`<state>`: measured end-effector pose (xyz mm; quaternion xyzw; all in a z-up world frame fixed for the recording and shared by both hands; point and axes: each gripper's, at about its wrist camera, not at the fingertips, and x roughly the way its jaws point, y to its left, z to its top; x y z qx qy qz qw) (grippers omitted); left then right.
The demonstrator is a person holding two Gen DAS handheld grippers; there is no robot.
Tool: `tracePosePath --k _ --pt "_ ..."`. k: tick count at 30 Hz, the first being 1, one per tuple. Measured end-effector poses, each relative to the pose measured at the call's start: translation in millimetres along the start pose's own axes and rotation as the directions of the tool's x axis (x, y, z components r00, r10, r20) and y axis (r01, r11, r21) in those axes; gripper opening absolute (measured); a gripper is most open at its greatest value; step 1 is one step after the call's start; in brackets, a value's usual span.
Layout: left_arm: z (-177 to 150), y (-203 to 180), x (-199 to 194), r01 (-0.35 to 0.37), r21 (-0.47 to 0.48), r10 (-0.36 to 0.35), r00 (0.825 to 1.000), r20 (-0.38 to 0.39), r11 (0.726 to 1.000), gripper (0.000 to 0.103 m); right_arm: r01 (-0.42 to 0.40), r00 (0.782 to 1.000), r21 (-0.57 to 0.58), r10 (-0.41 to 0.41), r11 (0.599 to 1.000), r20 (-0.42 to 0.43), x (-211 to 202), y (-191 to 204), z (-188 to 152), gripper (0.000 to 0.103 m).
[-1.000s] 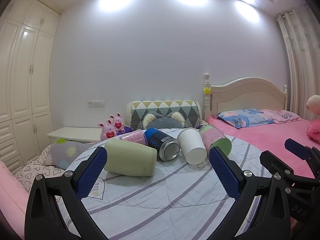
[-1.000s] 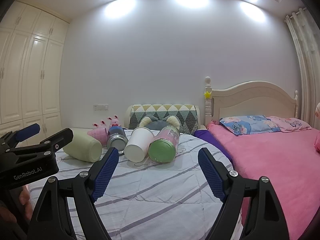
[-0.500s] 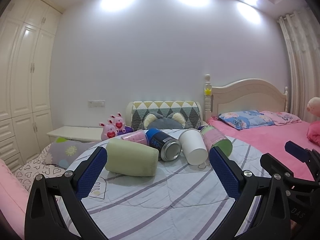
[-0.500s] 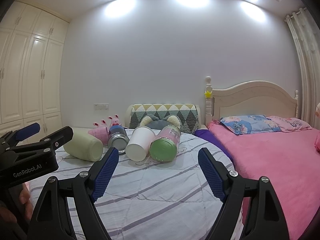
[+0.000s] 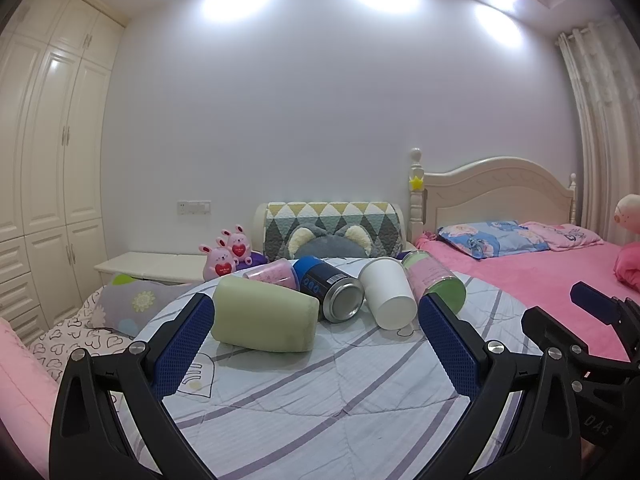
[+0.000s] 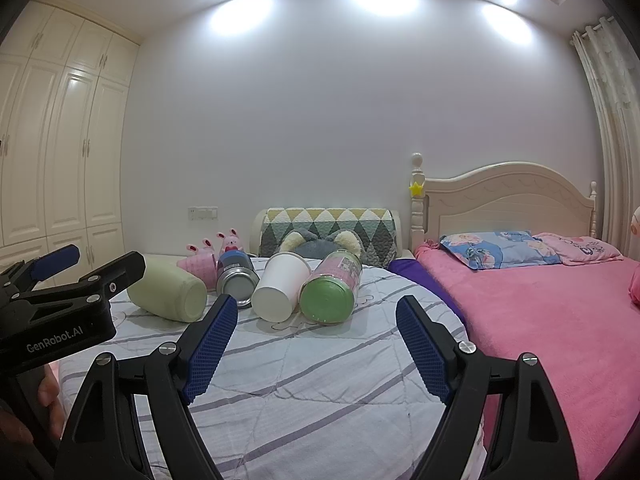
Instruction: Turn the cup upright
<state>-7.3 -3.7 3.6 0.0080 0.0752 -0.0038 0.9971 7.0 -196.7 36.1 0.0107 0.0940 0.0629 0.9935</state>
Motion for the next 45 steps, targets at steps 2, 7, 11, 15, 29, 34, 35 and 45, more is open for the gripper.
tracePosePath --k 2,7,11,15,29,34,35,45 --pt "0 0 0 0.001 -0.001 -0.001 1.000 0.000 1.000 0.103 0.000 1.000 -0.001 0.000 1.000 -0.002 0 0 0 0.083" --pt "-1 1 0 0.001 -0.001 -0.001 1.000 -0.007 1.000 0.103 -0.002 1.000 -0.001 0.002 1.000 -0.012 1 0 1 0.083" --pt "2 3 3 0.000 0.000 0.000 1.000 -0.031 1.000 0.103 -0.006 1.000 -0.008 0.006 1.000 -0.028 5 0 4 0.083" --pt "6 6 12 0.012 -0.008 -0.013 0.998 -0.062 1.000 0.103 -0.016 0.998 -0.016 0.015 1.000 -0.061 15 2 10 0.083" --pt "28 9 73 0.009 0.061 0.005 0.976 -0.217 0.998 0.103 -0.119 0.961 0.039 0.125 0.992 -0.246 83 -3 39 0.083" --pt "38 15 100 0.024 0.067 -0.004 0.960 -0.280 0.997 0.103 -0.176 0.929 0.058 0.186 0.983 -0.321 115 3 52 0.083" --pt "40 16 104 0.025 0.074 -0.002 0.958 -0.287 0.997 0.103 -0.190 0.917 0.075 0.204 0.979 -0.344 123 3 55 0.083" --pt "67 35 149 0.032 0.114 0.009 0.939 -0.343 0.993 0.103 -0.218 0.847 0.061 0.220 0.974 -0.485 185 21 71 0.083"
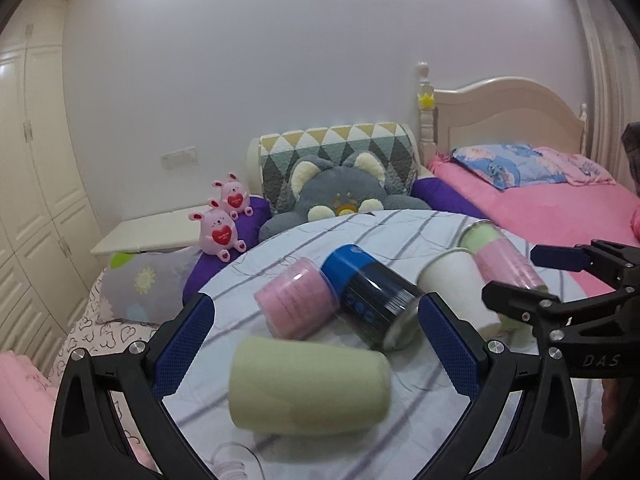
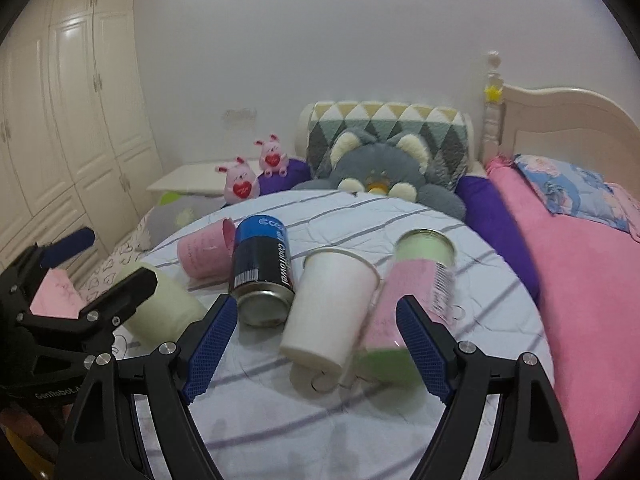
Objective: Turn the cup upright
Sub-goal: 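Move the right gripper to the white paper cup and close on it, then lift the white paper cup with the right gripper and rotate it rim-up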
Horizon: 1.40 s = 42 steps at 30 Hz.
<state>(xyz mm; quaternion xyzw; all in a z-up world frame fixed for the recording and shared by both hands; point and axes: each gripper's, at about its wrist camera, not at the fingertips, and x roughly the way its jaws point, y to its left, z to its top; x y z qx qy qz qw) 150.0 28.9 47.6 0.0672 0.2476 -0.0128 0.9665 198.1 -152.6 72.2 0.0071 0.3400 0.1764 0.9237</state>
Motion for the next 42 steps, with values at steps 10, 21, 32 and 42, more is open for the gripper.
tracePosePath --k 10,21,32,42 --pt "8 20 35 -0.017 0.012 0.018 0.998 -0.068 1.000 0.103 0.046 0.986 0.038 -0.039 0.998 -0.163 53 -8 14 0.083" --pt "1 30 57 0.007 -0.016 -0.009 0.994 -0.106 1.000 0.103 0.139 0.958 0.011 -0.131 0.990 -0.253 80 -11 14 0.082" --pt "1 33 57 -0.001 -0.026 -0.002 0.994 -0.109 1.000 0.103 0.124 0.958 0.005 -0.119 0.992 -0.262 82 -11 20 0.069" --pt "3 36 50 -0.015 -0.037 0.012 0.995 -0.097 0.999 0.103 0.086 0.964 0.040 -0.073 0.996 -0.258 72 -13 24 0.069"
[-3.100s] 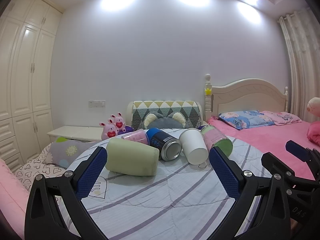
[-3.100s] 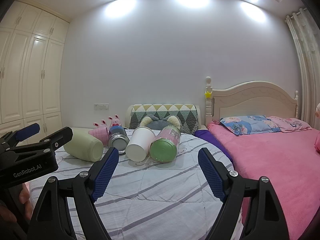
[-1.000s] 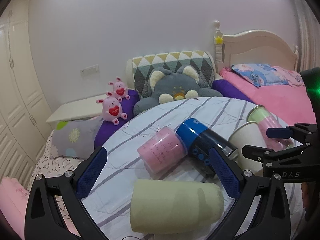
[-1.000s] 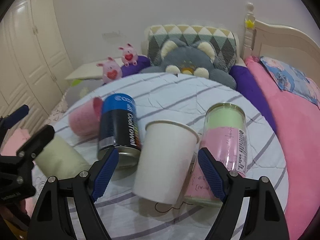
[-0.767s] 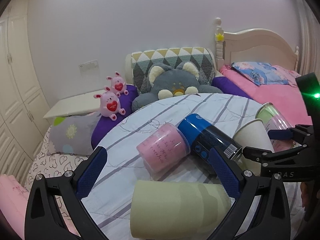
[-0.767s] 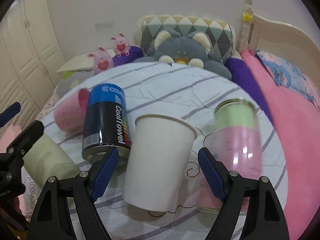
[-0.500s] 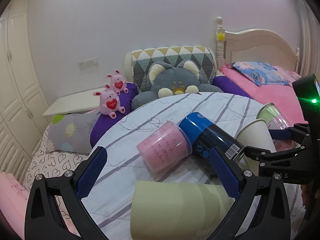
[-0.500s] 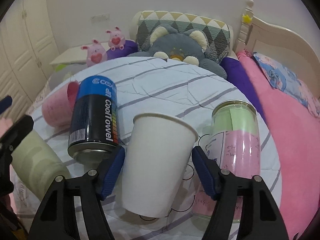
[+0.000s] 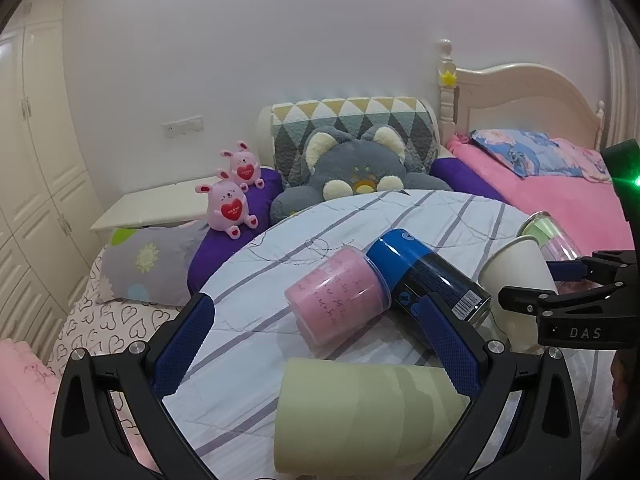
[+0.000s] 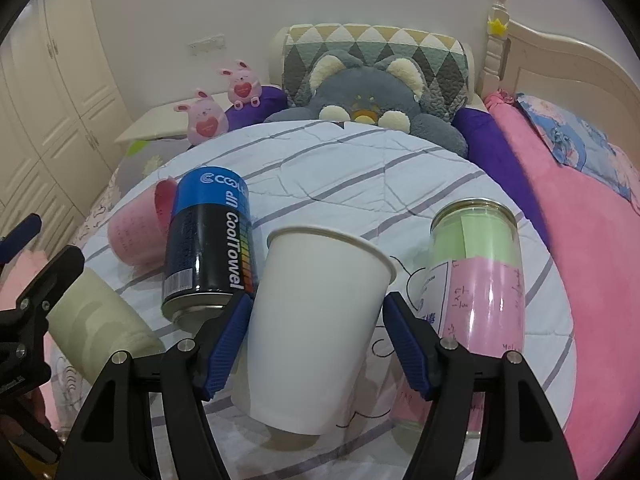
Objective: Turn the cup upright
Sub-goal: 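Lift the white paper cup with the right gripper and rotate it rim-up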
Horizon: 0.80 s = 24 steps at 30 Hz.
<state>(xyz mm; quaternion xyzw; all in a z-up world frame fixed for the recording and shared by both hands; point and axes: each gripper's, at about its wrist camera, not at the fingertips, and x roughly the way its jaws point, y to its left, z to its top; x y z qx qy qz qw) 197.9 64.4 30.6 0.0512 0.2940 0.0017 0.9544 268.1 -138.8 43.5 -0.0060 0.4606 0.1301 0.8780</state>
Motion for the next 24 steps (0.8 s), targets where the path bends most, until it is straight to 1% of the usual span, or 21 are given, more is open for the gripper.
tracePosePath --k 8,15,19,24 --pt "-1 -4 -20 0.004 0.004 -0.004 1.000 0.029 1.000 0.103 0.008 0.998 -0.018 -0.007 1.000 0.069 -38 5 -6 0.069" --pt "-17 -11 -50 0.019 -0.012 -0.019 0.999 0.035 1.000 0.103 0.012 0.994 -0.031 -0.008 0.999 0.105 -73 10 -27 0.069" --pt "-34 -15 -67 0.025 -0.026 -0.024 0.999 0.025 0.999 0.103 0.001 0.995 -0.035 0.002 0.999 0.100 -85 14 -46 0.069" --pt "-55 -24 -84 0.016 -0.020 -0.016 1.000 0.012 1.000 0.103 -0.010 0.998 -0.055 0.013 0.998 0.062 -90 20 -76 0.069"
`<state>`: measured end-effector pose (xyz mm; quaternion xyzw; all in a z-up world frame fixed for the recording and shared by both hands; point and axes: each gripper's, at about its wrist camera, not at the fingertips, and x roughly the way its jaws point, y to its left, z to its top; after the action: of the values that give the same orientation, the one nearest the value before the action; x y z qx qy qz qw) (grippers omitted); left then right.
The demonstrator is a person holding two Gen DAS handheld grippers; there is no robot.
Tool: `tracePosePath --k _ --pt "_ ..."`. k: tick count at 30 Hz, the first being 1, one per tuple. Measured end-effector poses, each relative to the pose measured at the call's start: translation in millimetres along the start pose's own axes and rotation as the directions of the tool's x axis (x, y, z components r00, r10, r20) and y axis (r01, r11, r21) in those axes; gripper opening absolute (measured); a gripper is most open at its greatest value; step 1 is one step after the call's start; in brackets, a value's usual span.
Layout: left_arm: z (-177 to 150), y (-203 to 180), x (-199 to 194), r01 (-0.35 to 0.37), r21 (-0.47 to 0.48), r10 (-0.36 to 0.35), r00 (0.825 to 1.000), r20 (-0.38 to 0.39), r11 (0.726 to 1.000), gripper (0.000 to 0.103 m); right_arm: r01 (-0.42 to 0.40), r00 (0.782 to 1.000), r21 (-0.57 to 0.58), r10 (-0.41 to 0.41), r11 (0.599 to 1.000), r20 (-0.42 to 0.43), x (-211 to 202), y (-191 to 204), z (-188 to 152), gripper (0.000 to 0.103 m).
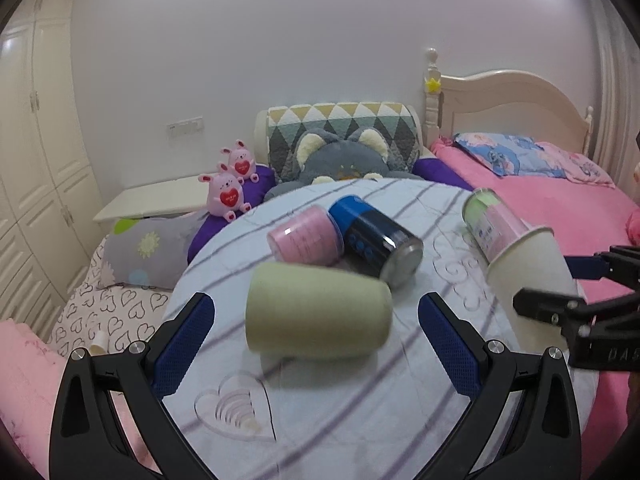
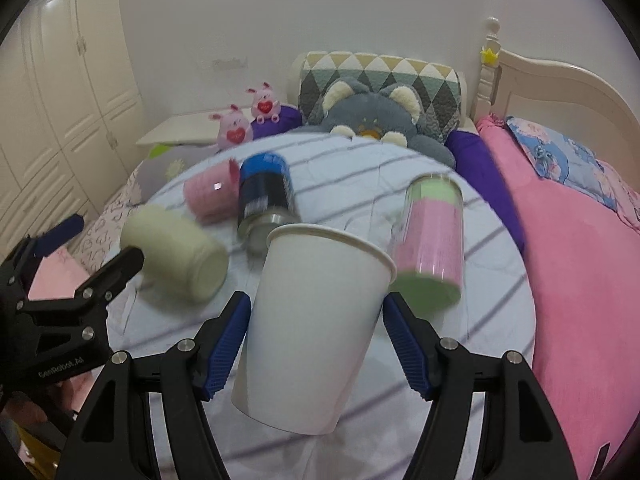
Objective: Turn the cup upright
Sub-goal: 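Lift the white paper cup with the right gripper and rotate it rim-up, then lower the upright white cup toward the table with the right gripper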
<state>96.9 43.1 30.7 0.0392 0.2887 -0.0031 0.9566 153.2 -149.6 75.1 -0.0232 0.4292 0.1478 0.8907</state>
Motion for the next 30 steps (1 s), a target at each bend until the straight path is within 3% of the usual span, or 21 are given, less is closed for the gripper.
tracePosePath --k 11,17,26,30 --pt "-40 0 0 -0.001 -0.038 -0.002 0.997 -0.083 0.999 0.103 -0.047 0.993 0.015 0.049 0.999 -0.104 17 4 -45 0.070" --pt "-46 -3 4 -0.002 -0.039 -0.003 0.993 -0.115 0.999 0.103 -0.033 0.989 -0.006 0.031 0.999 -0.141 22 13 -53 0.079" --pt "-49 3 5 -0.018 -0.090 0.003 0.987 -0.162 0.996 0.103 -0.042 0.991 0.014 0.044 0.999 -0.124 14 10 -55 0.079" --pt "-48 2 1 -0.015 -0.110 -0.003 0.986 -0.168 0.994 0.103 -0.096 0.991 0.053 0.101 0.994 -0.087 2 4 -52 0.079"
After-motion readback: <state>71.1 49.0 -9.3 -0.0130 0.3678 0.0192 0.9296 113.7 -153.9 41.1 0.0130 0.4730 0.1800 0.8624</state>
